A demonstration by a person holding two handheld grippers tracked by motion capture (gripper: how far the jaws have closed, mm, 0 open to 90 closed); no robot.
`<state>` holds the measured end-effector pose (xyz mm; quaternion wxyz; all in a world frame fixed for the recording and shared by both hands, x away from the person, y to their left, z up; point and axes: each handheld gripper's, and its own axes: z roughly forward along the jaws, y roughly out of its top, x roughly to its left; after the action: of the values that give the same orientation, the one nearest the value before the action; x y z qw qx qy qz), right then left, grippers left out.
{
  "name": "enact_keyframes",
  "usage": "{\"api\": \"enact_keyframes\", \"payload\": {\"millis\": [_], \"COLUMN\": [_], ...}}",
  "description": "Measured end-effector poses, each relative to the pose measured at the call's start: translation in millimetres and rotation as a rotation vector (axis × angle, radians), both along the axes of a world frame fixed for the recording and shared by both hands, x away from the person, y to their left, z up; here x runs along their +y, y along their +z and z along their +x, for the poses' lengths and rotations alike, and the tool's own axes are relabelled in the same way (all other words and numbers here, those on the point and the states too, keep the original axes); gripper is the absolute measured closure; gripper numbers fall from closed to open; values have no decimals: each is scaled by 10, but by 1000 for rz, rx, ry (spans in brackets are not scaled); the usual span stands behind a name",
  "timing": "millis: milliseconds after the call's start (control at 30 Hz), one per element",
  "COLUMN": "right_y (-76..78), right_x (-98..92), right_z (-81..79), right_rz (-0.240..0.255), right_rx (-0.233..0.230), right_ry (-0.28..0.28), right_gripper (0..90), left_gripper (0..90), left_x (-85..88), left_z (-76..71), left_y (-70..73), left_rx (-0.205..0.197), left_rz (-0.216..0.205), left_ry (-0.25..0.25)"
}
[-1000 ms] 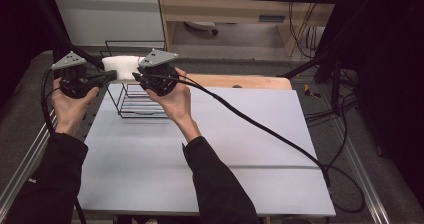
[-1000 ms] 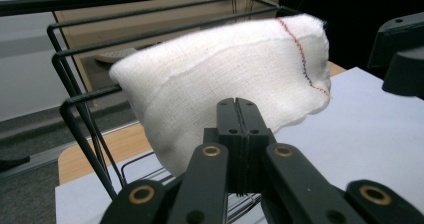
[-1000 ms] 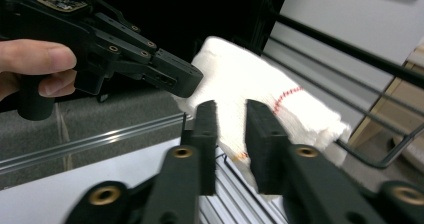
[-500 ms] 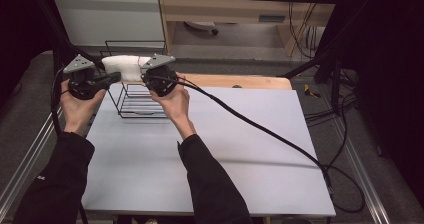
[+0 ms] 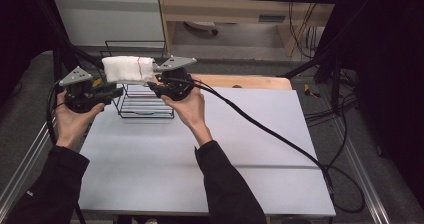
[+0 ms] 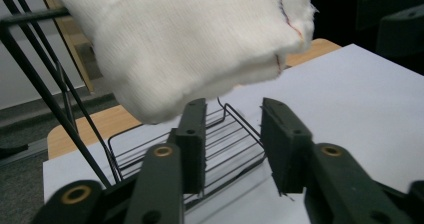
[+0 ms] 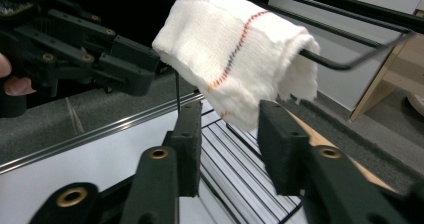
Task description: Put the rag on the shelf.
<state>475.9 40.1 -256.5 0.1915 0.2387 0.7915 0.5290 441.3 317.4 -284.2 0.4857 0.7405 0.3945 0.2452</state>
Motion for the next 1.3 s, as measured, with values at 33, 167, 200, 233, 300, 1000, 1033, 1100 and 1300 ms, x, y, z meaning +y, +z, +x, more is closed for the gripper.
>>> {"api": "enact_keyframes", "payload": {"millis": [33, 167, 200, 233, 300, 1000, 1033, 1100, 1300], "right_y": [-6, -66, -86, -109, -156, -911, -959, -1054, -1313], "right_x": [-45, -238, -288, -337, -439, -1836, -1906, -2039, -2396], "right_z": [-20, -75, -84, -95, -116, -439, -461, -511, -660], "right_rz": [-3, -14, -17, -20, -26, 19, 19, 29, 46], "right_rx": [7, 31, 40, 49, 64, 195, 200, 219, 259], "right_ry": [-2, -20, -23, -28, -41, -175, -180, -193, -225], "right_gripper": [555, 421, 396, 371, 317, 38, 37, 33, 19], "left_gripper": [565, 490, 472, 453, 415, 117, 116, 111, 95], "left_x": [-11, -60, -72, -87, -118, -447, -453, -465, -462], "left_z": [-24, -115, -134, -151, -183, -436, -448, -466, -520], "left_y": [-33, -178, -212, -247, -314, -1019, -1048, -1104, -1251], "left_rx": [7, 14, 18, 20, 27, 105, 112, 121, 142], "left_rz": [-3, 6, 11, 12, 15, 46, 49, 51, 62], "left_ry": [-4, -20, -25, -28, -37, -105, -109, -110, -112]}}
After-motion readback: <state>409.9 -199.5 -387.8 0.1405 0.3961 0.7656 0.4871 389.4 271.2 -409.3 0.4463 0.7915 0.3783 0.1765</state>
